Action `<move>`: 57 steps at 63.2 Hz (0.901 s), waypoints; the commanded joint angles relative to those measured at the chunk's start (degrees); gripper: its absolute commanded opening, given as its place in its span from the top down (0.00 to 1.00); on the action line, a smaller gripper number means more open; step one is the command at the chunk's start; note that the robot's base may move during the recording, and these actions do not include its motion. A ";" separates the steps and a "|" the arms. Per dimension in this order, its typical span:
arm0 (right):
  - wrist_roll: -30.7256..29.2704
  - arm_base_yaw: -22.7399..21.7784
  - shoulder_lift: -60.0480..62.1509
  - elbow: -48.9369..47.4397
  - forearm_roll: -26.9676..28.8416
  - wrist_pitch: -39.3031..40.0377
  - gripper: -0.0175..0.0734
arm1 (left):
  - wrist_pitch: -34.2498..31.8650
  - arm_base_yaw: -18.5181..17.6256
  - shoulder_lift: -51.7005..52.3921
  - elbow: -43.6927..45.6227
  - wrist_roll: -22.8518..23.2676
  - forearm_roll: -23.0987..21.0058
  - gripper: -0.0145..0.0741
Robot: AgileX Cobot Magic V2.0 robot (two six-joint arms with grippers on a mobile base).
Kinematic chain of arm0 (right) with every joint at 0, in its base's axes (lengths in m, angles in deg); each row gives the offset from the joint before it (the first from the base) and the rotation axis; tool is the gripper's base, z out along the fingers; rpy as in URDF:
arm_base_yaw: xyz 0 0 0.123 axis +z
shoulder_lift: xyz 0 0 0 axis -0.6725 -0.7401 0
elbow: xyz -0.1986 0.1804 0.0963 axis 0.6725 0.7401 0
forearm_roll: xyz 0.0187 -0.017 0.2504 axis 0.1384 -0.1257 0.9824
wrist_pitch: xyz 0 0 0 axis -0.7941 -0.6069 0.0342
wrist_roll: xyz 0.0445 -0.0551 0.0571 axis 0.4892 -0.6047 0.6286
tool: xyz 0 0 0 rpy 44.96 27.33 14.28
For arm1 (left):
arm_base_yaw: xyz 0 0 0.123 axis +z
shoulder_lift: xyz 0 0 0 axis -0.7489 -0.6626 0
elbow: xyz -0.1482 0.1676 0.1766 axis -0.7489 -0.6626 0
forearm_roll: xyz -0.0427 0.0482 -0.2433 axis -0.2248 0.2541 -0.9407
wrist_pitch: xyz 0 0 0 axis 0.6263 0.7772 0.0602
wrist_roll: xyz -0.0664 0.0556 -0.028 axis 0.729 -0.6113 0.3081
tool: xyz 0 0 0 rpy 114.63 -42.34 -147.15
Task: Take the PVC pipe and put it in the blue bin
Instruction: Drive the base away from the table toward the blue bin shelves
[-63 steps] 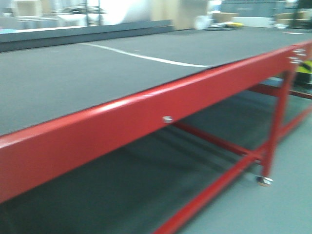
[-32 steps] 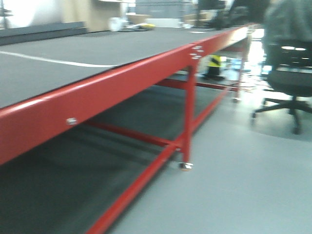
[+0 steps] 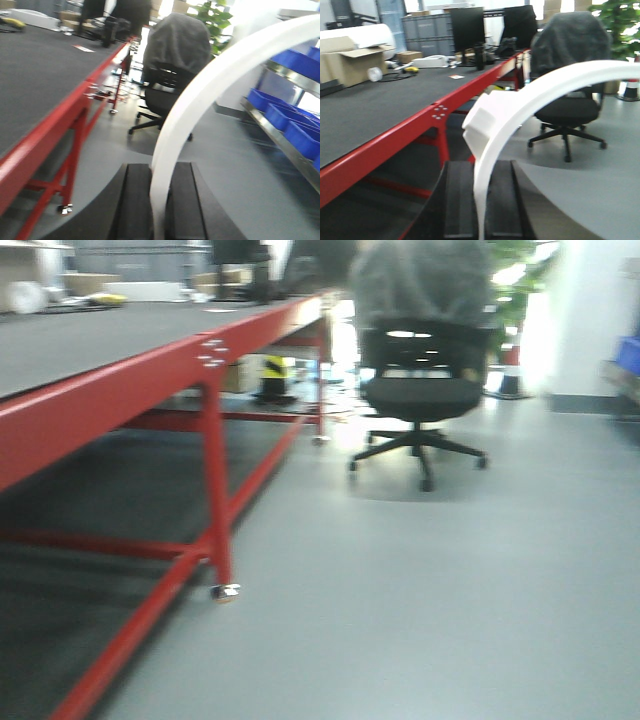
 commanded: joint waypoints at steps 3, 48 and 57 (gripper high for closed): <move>-0.18 0.05 0.30 0.21 -0.23 1.76 0.99 | -1.62 0.09 0.36 0.13 0.31 -0.26 0.96; -0.18 0.05 0.30 0.21 -0.23 1.76 0.99 | -1.62 0.09 0.36 0.13 0.31 -0.26 0.96; -0.18 0.05 0.30 0.21 -0.23 1.89 0.99 | -1.62 0.09 0.36 0.13 0.31 -0.26 0.96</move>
